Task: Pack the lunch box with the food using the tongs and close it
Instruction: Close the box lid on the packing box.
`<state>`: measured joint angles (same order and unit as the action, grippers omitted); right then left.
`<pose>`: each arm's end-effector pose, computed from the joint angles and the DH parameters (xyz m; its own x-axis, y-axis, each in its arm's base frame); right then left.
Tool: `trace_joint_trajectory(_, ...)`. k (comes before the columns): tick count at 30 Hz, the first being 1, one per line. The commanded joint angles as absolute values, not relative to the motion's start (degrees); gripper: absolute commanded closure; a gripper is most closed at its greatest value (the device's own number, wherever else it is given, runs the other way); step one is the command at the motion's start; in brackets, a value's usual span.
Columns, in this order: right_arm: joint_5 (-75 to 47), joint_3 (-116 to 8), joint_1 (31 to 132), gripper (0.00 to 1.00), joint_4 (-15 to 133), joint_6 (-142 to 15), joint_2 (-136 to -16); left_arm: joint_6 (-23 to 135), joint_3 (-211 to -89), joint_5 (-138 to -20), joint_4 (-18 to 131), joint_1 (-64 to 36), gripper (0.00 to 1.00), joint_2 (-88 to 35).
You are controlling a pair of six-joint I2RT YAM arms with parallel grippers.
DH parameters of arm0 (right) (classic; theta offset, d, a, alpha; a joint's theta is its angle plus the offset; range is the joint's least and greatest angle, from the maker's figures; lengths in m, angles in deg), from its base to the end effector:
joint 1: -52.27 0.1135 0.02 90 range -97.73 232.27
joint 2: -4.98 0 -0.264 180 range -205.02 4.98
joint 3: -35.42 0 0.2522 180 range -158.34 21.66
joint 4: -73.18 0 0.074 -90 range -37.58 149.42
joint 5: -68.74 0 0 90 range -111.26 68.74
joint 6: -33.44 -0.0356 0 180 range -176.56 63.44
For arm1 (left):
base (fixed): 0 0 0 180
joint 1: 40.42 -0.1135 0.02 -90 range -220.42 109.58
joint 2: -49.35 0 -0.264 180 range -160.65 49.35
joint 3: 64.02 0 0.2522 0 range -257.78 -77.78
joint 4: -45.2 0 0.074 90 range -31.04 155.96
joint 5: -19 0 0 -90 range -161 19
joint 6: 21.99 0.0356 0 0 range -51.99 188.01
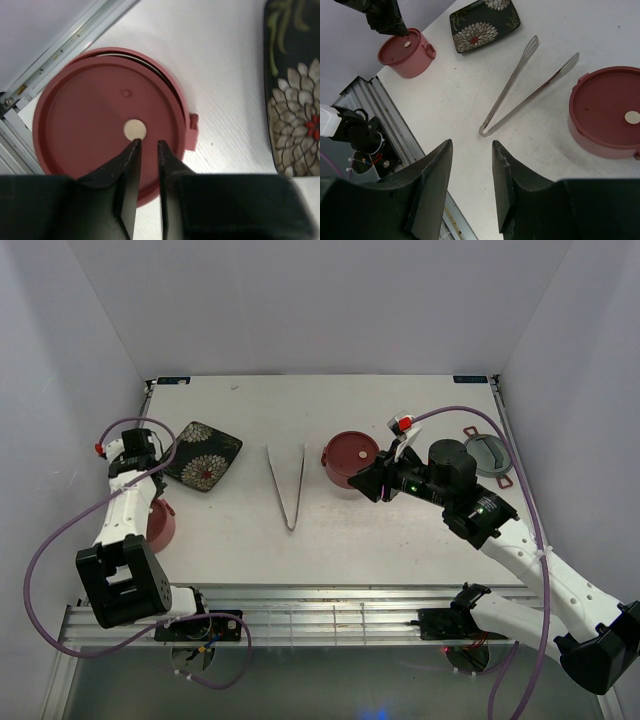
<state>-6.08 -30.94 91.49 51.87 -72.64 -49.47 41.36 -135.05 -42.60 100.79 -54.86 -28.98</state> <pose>0.1647 0.1464 0.3626 -0.3460 0.0626 -0.9361 -0.7436 0.5901 0.3144 0.2522 0.0824 0.2463 -0.5779 -0.5562 -0.5972 -0.7703 0.6135 0.1740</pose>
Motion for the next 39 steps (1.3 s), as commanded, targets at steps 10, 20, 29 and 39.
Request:
trace_joint_trajectory(10,-5.97,-31.25,91.47,0.56,52.83,-72.38,-48.89,35.41,-132.45,-46.66,98.51,-59.85,0.90,-30.10)
trace_joint_trajectory(20,-6.23,-31.43,91.47,0.56,52.30,-72.21,-48.28,35.23,-132.09,-42.79,98.25,-61.08,0.99,-33.80)
trace_joint_trajectory(29,-5.35,-31.34,91.47,0.56,52.57,-72.38,-48.54,34.97,-136.66,-43.67,100.44,-61.16,0.96,-25.73)
trace_joint_trajectory(39,-4.21,-31.25,91.47,0.56,52.92,-72.73,-48.54,19.06,-137.98,-39.53,113.98,-62.83,0.48,-21.32)
